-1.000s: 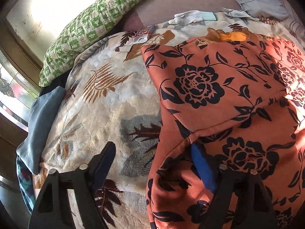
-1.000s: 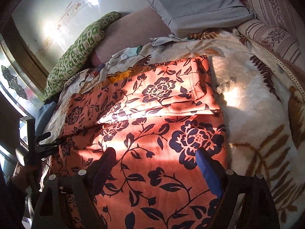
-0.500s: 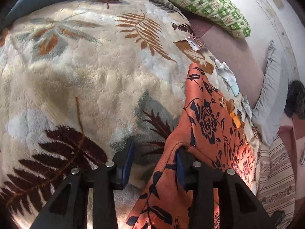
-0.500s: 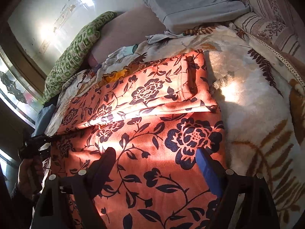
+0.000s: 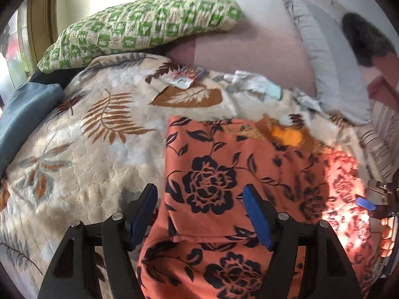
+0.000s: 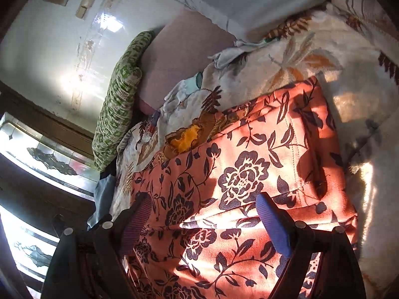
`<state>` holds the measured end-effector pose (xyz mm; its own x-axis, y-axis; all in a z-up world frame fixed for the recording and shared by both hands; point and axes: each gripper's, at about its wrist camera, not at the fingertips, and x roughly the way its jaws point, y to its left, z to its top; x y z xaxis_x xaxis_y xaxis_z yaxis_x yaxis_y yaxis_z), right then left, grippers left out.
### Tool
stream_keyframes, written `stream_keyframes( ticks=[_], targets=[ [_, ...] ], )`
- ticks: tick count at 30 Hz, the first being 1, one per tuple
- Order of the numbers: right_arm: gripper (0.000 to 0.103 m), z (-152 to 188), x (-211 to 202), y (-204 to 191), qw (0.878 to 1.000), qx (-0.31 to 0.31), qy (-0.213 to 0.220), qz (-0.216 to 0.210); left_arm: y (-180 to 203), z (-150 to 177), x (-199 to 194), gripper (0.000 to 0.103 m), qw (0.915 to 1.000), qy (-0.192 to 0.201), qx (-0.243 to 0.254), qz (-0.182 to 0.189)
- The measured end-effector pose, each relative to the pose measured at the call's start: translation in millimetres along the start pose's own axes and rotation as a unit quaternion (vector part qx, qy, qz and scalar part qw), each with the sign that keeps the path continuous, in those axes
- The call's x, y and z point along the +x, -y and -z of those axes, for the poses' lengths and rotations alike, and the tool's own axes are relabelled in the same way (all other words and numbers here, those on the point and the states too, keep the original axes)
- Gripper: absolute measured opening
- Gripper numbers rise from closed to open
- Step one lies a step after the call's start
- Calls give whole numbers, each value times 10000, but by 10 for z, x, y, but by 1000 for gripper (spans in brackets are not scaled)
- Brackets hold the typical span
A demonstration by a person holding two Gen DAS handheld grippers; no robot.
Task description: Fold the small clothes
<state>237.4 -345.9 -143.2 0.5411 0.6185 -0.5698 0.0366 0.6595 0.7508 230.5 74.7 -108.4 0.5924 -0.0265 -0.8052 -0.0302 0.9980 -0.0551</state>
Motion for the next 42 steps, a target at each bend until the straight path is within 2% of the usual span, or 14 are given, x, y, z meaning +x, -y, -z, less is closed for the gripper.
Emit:
stream_keyframes(
  ticks=[2, 4, 5, 9, 13, 15, 17, 19, 21, 25, 31, 35, 39, 42],
  targets=[
    [88, -18, 212, 279, 9980, 342, -188, 495, -115, 76, 418, 72, 9946, -667, 39, -788],
    [88, 10, 194, 328, 9986, 374, -74, 355, -431, 160, 434, 76, 9942, -728, -685, -401],
    [88, 22, 133, 253, 9987, 260, -69, 425, -506, 170, 343, 76, 9933, -719, -806, -423],
    [88, 200, -310, -121, 9946, -648, 262, 763, -609, 341, -278, 76, 9968, -394, -690, 39],
    [88, 566, -855, -267, 9923, -892, 456, 729, -595, 772, -971, 81, 9969, -416, -369, 564],
    [88, 760, -1164, -254, 9930, -806, 538, 679, -635, 1020, -1373, 81, 9974, -160, -355, 605],
    [88, 973, -1466, -232, 9909, -787, 718, 826, -765, 1249, -1828, 81, 9957, 324, -718, 479],
    [88, 1198, -1764, -237, 9876, -825, 917, 968, -940, 1485, -2312, 85, 9852, 1022, -1312, 425],
    [88, 1401, -2079, -244, 9835, -885, 1211, 1012, -987, 1640, -2552, 91, 9802, 1176, -1525, 458],
    [88, 1593, -2239, -122, 9907, -487, 941, 853, -713, 1727, -2458, 91, 9887, 857, -884, 851],
    [88, 1972, -1963, 23, 9940, -145, 116, 1080, -202, 1818, -1975, 91, 9876, 566, -514, 1370],
    [88, 2224, -1697, 268, 9885, 97, -475, 1433, -3, 1827, -1543, 91, 9961, 319, 5, 818],
    [88, 2387, -1558, 478, 9823, 414, -722, 1678, -26, 1902, -1333, 55, 9982, -119, 230, 537],
    [88, 2442, -1551, 469, 9829, 321, -756, 1650, 23, 1914, -1482, 58, 9961, 14, 543, 690]
  ],
)
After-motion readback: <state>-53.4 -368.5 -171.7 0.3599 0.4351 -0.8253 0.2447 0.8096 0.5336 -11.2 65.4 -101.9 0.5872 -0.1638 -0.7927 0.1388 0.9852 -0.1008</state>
